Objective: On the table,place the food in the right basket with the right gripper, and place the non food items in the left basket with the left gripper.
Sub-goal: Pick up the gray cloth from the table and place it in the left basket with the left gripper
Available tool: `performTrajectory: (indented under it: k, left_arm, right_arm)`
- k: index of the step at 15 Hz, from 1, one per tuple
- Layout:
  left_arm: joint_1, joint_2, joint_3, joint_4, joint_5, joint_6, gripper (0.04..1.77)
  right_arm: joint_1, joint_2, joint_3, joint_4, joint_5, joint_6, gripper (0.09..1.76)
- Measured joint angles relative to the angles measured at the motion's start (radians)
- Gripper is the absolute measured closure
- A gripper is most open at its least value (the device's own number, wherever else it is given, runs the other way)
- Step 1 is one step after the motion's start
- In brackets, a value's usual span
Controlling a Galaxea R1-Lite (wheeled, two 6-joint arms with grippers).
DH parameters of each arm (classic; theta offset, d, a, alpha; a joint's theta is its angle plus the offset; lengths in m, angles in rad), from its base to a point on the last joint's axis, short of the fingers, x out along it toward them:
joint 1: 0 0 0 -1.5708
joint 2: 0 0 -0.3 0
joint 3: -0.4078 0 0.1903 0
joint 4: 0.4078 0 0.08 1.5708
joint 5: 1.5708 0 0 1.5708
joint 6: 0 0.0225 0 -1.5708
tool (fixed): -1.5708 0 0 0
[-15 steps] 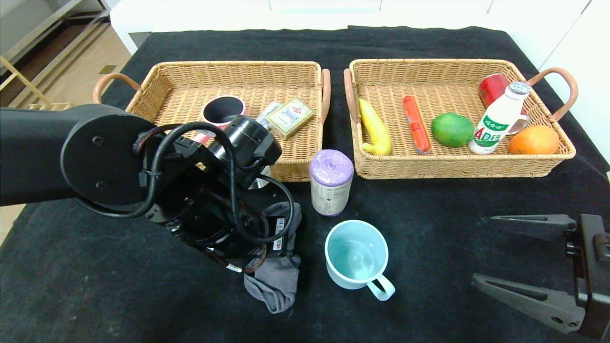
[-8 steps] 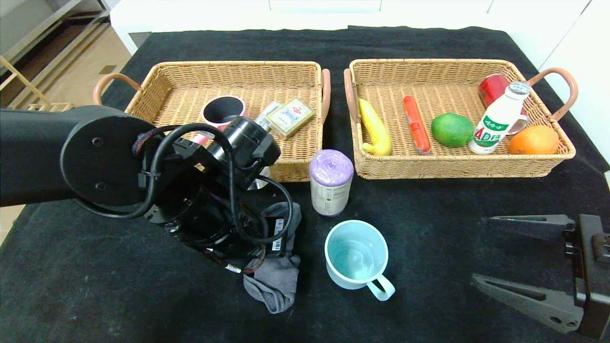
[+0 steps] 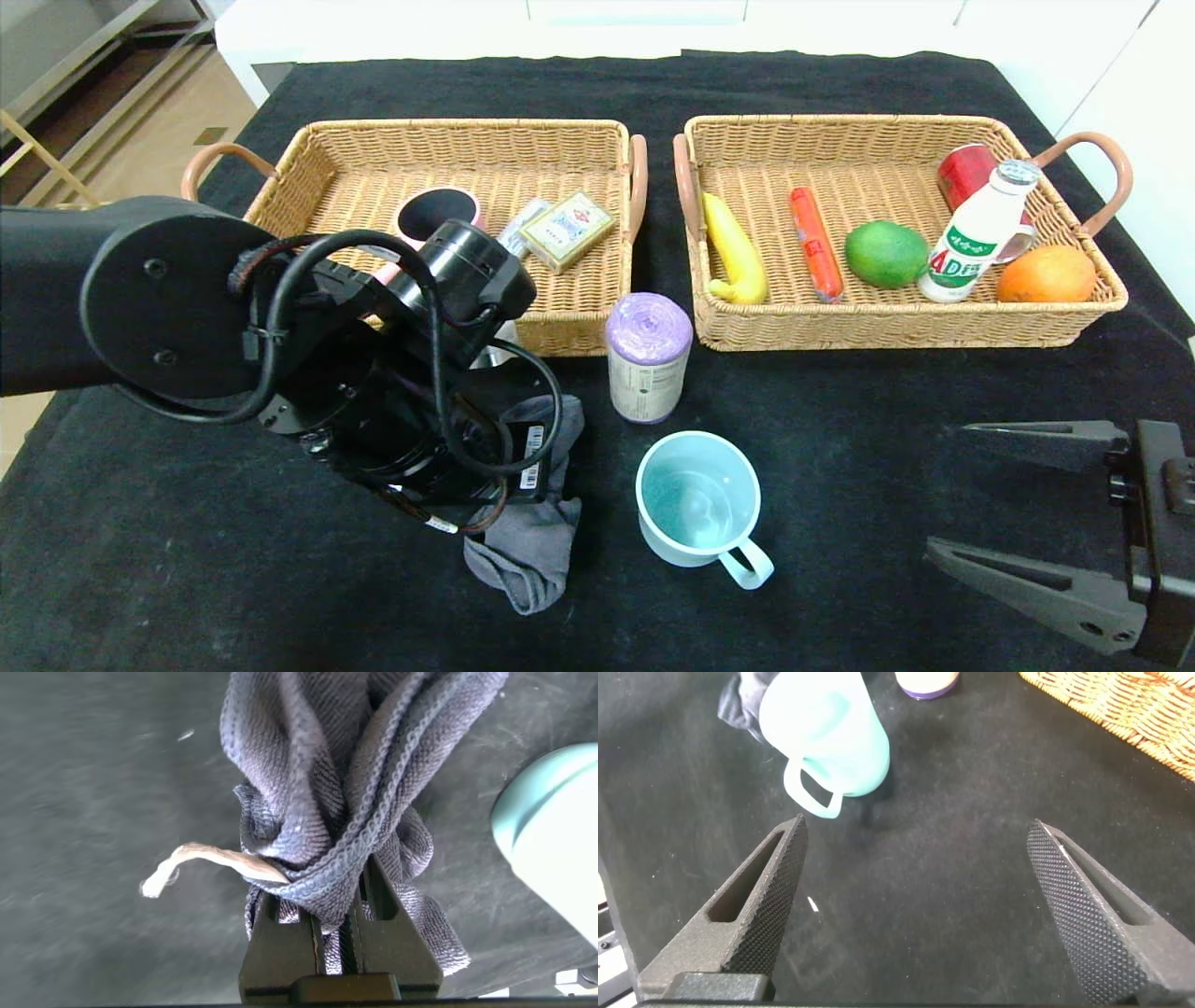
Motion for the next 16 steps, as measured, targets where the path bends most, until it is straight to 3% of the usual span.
performTrajectory:
  k: [8,16]
  left_arm:
    - [0.001,-0.183,0.033,-0.067,-0.052,0.011,1.60]
    - [0.059,-0.275,0.021,-0.166,-0.073,0.056,1.60]
  right_arm:
    - [0.000,-0.007,0.000,0.000,0.000,0.000,0.14]
    - [-0.001,-0.011,0.000,0.000,0.000,0.000,0.14]
